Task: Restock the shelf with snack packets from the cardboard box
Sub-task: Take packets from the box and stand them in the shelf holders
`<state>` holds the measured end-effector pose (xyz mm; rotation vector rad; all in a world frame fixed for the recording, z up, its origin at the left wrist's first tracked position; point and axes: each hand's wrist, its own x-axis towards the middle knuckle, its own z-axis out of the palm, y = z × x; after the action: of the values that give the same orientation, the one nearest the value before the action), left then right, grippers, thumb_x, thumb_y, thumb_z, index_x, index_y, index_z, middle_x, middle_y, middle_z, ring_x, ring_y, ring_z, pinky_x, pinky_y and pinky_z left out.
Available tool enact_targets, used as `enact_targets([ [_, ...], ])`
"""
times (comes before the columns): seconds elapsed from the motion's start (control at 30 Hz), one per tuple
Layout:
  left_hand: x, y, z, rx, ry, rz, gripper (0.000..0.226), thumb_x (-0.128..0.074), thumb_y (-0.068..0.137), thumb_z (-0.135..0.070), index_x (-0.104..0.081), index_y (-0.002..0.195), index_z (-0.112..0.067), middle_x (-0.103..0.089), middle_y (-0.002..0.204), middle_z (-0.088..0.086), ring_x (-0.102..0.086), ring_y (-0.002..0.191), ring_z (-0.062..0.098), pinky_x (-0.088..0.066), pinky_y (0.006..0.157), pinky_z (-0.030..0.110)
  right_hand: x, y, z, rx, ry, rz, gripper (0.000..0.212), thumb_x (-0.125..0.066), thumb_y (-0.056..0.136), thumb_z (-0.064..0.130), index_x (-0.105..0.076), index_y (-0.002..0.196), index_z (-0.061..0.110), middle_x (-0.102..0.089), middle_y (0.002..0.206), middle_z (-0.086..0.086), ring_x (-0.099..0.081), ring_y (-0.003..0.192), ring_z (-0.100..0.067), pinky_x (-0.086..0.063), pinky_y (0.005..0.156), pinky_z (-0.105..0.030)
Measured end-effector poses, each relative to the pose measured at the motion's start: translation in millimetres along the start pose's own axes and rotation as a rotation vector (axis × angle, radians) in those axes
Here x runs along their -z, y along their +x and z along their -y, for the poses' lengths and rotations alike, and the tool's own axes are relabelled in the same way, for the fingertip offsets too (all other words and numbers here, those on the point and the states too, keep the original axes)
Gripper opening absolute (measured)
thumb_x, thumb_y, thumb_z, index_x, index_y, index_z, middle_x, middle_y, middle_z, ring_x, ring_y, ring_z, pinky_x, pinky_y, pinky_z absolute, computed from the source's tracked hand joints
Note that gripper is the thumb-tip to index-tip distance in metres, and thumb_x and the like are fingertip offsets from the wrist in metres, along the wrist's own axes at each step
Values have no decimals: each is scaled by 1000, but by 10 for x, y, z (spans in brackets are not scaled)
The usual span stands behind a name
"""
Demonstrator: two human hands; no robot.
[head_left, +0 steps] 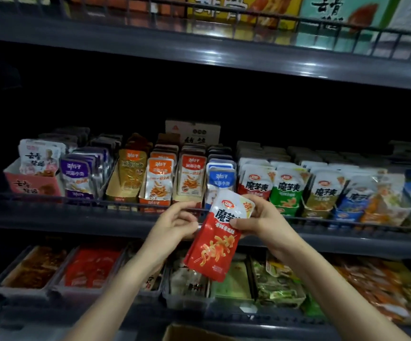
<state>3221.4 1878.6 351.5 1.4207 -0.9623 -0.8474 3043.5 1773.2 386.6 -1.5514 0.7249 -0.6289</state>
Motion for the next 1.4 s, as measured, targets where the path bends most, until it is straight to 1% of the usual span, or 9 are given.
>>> enact_targets([
  [0.17, -230, 179, 134, -149, 372, -267, 21, -62, 88, -7, -62, 106, -17, -61, 94, 2, -60, 87, 14, -45, 72, 16, 507, -199, 36, 110, -35, -281, 36, -71, 80, -1, -58, 105, 20, -71, 95, -4, -70, 83, -14, -59, 66, -30],
  [0.3, -469, 350, 175, -230, 625, -411, 28, -62, 90, -18, -63, 115, -7, -60, 110, 6, -56, 102, 22, -48, 87, 32, 780, -180, 97, 314, -103, -437, 31, -70, 83, 3, -58, 100, 26, -66, 97, 5, -66, 82, 1, -52, 61, -15],
  [0.43, -668, 556, 190, -183, 720, -500, 43, -61, 90, -31, -58, 125, -5, -60, 118, 13, -54, 110, 29, -47, 91, 38, 865, 31, 120, 421, -147, -512, 27, -68, 87, 9, -56, 108, 22, -65, 97, 2, -63, 78, 5, -52, 61, -14],
  [0.63, -826, 661, 199, -145, 840, -553, 51, -61, 88, -41, -57, 127, -9, -57, 118, 12, -52, 110, 30, -43, 86, 34, 893, 263, 72, 502, -146, -502, 33, -69, 86, 11, -53, 100, 36, -61, 90, 5, -60, 78, -3, -46, 55, -13],
  [0.8, -823, 648, 231, -161, 887, -584, 50, -67, 85, -38, -60, 124, -9, -58, 114, 13, -53, 106, 30, -43, 84, 36, 949, 275, -56, 548, -244, -460, 31, -69, 84, 7, -55, 95, 32, -62, 94, 8, -59, 85, 3, -49, 74, -16],
  [0.93, -883, 680, 184, -364, 819, -601, 41, -76, 78, -30, -67, 112, -9, -62, 108, 12, -56, 103, 31, -44, 84, 40, 958, 288, -128, 550, -211, -460, 30, -70, 83, 4, -56, 93, 30, -62, 87, 8, -59, 80, 2, -48, 73, -15],
  [1.13, -1013, 879, -5, -585, 807, -386, 42, -76, 78, -27, -66, 117, -14, -67, 110, 5, -57, 105, 24, -37, 88, 30, 1024, 330, -61, 529, -254, -384, 29, -68, 85, 6, -55, 103, 25, -61, 93, 7, -58, 79, 6, -48, 64, -11],
  [1.27, -1111, 939, -6, -597, 849, -355, 24, -79, 74, -19, -72, 95, -10, -71, 89, 4, -63, 86, 24, -47, 78, 36, 1080, 319, -8, 515, -292, -355, 33, -68, 85, 5, -53, 105, 27, -61, 94, 7, -59, 80, 6, -48, 63, -11],
  [1.4, -1134, 945, -37, -552, 851, -388, 16, -80, 74, -23, -74, 86, -13, -71, 77, 0, -64, 75, 20, -48, 77, 35, 1113, 359, -12, 494, -350, -328, 33, -69, 84, 8, -55, 112, 20, -62, 101, 2, -61, 92, -12, -51, 67, -14],
])
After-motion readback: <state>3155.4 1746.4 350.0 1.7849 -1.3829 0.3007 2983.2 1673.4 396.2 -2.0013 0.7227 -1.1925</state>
